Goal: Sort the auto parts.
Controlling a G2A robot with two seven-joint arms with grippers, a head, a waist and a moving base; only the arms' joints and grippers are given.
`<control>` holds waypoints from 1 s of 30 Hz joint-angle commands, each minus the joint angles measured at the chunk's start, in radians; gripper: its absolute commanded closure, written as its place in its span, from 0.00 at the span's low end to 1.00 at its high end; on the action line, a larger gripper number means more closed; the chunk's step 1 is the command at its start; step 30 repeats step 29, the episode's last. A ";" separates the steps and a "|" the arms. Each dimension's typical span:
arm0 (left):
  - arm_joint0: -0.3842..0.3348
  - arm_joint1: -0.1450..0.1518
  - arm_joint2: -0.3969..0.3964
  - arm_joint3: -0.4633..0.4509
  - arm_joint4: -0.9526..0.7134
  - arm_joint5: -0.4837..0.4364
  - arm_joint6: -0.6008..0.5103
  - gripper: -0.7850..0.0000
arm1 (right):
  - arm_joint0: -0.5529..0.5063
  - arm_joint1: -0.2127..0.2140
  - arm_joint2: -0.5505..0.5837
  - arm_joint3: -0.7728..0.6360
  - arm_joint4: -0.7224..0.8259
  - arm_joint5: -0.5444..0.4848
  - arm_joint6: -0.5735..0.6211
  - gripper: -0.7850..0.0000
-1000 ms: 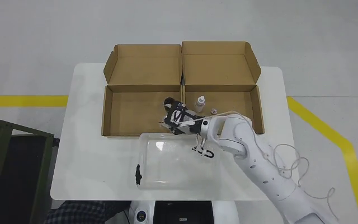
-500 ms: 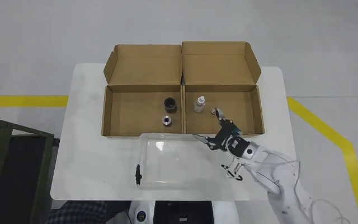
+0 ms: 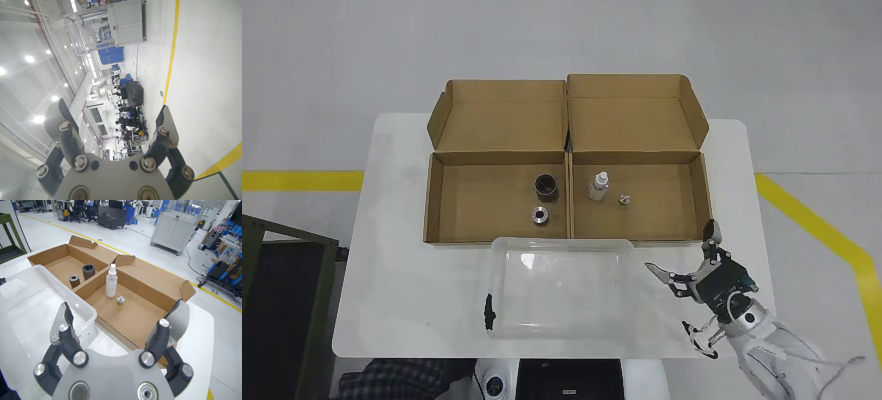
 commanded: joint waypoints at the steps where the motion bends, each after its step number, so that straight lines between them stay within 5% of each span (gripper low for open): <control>1: 0.000 0.000 0.000 0.000 0.000 0.000 0.000 0.00 | -0.023 0.001 0.021 -0.002 -0.006 0.002 -0.030 0.00; 30: 0.000 0.000 0.000 0.000 0.000 0.000 0.000 0.00 | -0.059 0.002 0.049 0.000 -0.004 0.000 -0.077 0.00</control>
